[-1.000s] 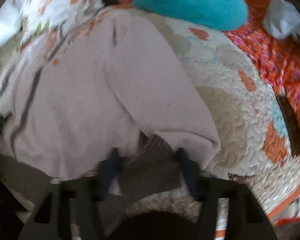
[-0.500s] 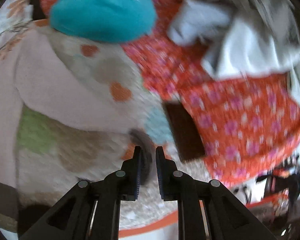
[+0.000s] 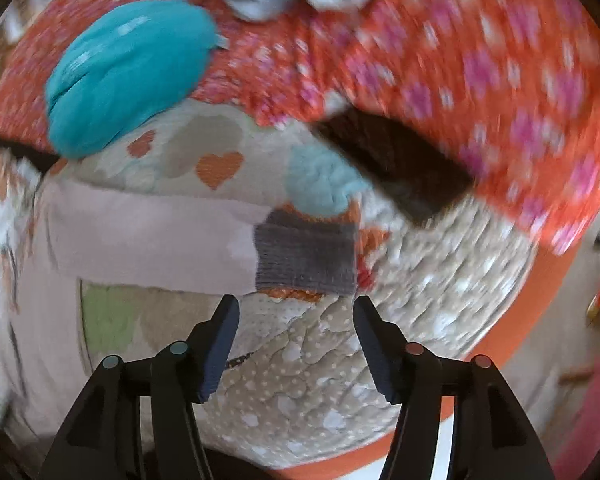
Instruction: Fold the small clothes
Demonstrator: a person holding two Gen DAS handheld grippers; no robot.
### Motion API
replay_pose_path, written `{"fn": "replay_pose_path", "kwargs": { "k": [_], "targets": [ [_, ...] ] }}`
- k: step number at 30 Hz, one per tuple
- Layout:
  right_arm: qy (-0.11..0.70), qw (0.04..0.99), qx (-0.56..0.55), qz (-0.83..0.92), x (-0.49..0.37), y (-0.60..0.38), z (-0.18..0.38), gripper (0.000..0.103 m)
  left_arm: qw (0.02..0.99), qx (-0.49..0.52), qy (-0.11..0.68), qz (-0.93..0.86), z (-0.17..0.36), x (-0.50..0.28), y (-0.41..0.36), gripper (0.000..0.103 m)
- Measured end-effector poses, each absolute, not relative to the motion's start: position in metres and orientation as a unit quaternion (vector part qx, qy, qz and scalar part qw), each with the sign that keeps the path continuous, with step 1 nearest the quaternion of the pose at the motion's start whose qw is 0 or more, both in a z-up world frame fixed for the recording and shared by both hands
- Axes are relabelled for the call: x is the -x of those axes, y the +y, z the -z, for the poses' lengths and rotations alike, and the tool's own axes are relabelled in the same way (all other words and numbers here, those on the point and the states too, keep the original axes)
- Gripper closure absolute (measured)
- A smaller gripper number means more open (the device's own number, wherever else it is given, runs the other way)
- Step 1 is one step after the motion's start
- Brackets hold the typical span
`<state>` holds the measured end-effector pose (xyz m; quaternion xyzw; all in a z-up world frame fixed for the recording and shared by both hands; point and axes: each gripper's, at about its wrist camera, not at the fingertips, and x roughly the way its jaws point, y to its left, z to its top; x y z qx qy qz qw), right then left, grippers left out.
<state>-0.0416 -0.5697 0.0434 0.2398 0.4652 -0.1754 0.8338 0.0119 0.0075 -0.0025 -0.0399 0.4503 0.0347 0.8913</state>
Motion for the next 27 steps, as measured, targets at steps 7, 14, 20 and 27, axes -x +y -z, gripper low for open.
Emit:
{"fn": "replay_pose_path", "kwargs": {
  "k": [7, 14, 20, 27],
  "targets": [
    [0.407, 0.832, -0.325, 0.193, 0.005, -0.590, -0.030, 0.053, 0.890, 0.041, 0.454, -0.030, 0.001, -0.011, 0.008, 0.019],
    [0.372, 0.862, -0.224, 0.261, -0.024, -0.603, -0.090, 0.092, 0.882, 0.141, 0.449, 0.002, -0.023, -0.005, 0.040, 0.019],
    [0.344, 0.881, -0.155, 0.286, -0.058, -0.582, -0.144, 0.092, 0.902, 0.149, 0.404, -0.039, -0.075, -0.016, 0.086, 0.019],
    [0.356, 0.921, -0.106, 0.117, -0.121, -0.438, -0.166, 0.092, 0.921, 0.124, 0.357, -0.095, -0.110, -0.037, 0.133, 0.019]
  ]
}}
